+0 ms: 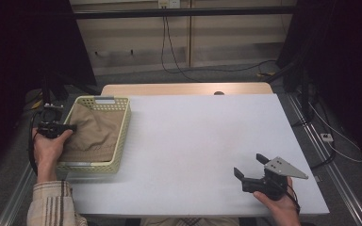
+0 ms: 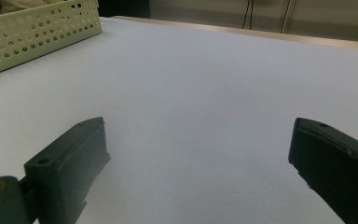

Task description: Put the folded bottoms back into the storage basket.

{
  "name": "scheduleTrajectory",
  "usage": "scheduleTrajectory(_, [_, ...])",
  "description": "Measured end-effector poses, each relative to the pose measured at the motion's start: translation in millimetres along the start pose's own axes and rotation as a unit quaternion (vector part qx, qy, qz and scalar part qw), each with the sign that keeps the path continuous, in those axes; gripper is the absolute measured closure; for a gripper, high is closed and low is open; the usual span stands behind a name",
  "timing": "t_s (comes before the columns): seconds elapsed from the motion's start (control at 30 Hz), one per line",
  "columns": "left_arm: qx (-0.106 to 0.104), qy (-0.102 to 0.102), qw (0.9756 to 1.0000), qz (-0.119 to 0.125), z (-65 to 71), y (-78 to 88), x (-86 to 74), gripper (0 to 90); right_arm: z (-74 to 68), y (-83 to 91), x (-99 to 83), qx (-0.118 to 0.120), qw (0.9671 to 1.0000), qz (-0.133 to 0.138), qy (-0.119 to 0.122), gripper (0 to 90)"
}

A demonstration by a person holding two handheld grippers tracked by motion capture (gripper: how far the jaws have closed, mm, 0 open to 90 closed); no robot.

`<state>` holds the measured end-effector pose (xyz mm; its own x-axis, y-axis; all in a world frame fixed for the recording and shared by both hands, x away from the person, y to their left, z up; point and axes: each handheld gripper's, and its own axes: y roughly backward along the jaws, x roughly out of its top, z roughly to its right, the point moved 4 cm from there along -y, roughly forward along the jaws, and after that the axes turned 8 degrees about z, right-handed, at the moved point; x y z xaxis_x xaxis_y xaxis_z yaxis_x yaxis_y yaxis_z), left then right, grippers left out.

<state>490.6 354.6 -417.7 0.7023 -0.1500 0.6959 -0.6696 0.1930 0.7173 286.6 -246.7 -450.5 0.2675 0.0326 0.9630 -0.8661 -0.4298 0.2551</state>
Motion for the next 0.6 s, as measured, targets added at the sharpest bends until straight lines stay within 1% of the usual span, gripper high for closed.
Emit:
scheduleTrajectory(0.03, [0.005, -0.001, 1.0000, 0.002, -0.8, 0.0, -0.2, 74.9, 0.2, 0.2, 0.0, 0.000, 1.0000, -0.001, 0.002, 4.3])
scheduleTrajectory(0.1, [0.001, -0.007, 0.9999, 0.012, -1.5, 3.9, 1.0, 74.2, 0.3, 0.4, 0.1, 0.000, 1.0000, 0.000, 0.002, 4.3])
scheduleTrajectory(0.17, [0.001, -0.003, 0.9993, 0.038, -1.5, 9.9, 4.4, 71.3, 0.4, 0.7, 0.3, 0.000, 1.0000, 0.001, 0.002, 4.3])
scheduleTrajectory(0.23, [-0.004, -0.004, 0.9978, 0.065, -1.5, 16.9, 9.0, 66.7, 0.7, 0.6, 0.3, -0.001, 1.0000, 0.001, 0.001, 4.3])
scheduleTrajectory(0.27, [-0.012, -0.006, 0.9966, 0.082, 0.3, 20.5, 11.9, 63.2, 0.7, 0.5, 0.3, -0.001, 1.0000, 0.001, 0.002, 4.3])
scheduleTrajectory(0.33, [-0.020, -0.008, 0.9946, 0.101, 5.0, 24.4, 16.3, 57.7, 0.4, 0.5, 0.4, 0.000, 1.0000, 0.001, 0.002, 4.3])
scheduleTrajectory(0.4, [-0.028, -0.015, 0.9935, 0.109, 11.4, 24.7, 21.0, 51.8, 0.2, 0.6, 0.3, 0.000, 1.0000, 0.001, 0.002, 4.3])
scheduleTrajectory(0.43, [-0.027, -0.023, 0.9935, 0.108, 15.5, 23.7, 23.6, 48.6, 0.1, 0.6, 0.4, 0.000, 1.0000, 0.001, 0.002, 4.3])
scheduleTrajectory(0.47, [-0.028, -0.031, 0.9930, 0.111, 20.2, 21.5, 26.2, 47.4, 0.2, 0.7, 0.4, 0.000, 1.0000, 0.001, 0.002, 4.3])
scheduleTrajectory(0.5, [-0.035, -0.036, 0.9924, 0.112, 24.9, 19.2, 28.0, 47.1, 0.3, 0.7, 0.5, 0.000, 1.0000, 0.001, 0.001, 4.3])
scheduleTrajectory(0.57, [-0.060, -0.036, 0.9907, 0.117, 33.4, 11.4, 29.9, 48.5, 0.5, 0.7, 0.4, -0.001, 1.0000, 0.001, 0.001, 4.3])
scheduleTrajectory(0.6, [-0.066, -0.037, 0.9906, 0.113, 36.1, 6.5, 29.9, 51.7, 0.5, 0.7, 0.5, -0.001, 1.0000, 0.001, 0.001, 4.3])
